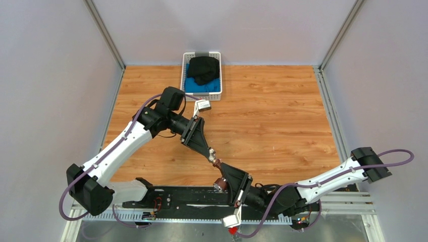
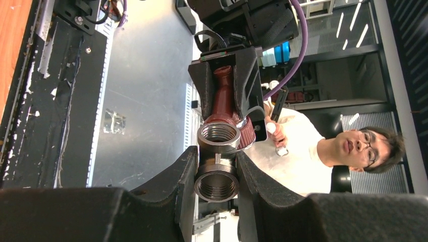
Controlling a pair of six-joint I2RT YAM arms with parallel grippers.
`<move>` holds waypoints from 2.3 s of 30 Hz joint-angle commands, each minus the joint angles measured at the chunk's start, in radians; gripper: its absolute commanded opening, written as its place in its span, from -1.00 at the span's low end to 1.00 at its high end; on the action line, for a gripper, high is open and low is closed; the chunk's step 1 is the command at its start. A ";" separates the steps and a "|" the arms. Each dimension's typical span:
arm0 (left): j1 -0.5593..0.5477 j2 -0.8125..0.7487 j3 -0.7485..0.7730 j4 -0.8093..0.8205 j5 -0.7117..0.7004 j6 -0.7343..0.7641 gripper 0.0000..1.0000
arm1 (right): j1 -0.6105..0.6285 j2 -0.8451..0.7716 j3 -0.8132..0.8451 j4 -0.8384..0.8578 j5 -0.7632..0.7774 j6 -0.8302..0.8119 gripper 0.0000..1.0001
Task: Install the water faucets
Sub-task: Install the water faucet onto the adaptor.
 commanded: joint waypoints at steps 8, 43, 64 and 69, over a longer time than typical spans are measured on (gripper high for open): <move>-0.023 0.000 0.003 -0.009 -0.001 0.021 -1.00 | -0.032 0.041 0.021 0.215 0.012 -0.006 -1.00; 0.030 0.036 0.047 -0.010 -0.022 0.033 -1.00 | -0.045 0.155 -0.017 0.463 0.085 -0.156 -1.00; 0.030 0.058 0.048 -0.010 0.012 0.060 -1.00 | -0.045 0.078 -0.003 0.269 0.045 -0.035 -1.00; 0.030 0.044 0.047 -0.009 0.005 0.062 -1.00 | -0.046 0.062 0.015 0.242 0.061 0.045 -1.00</move>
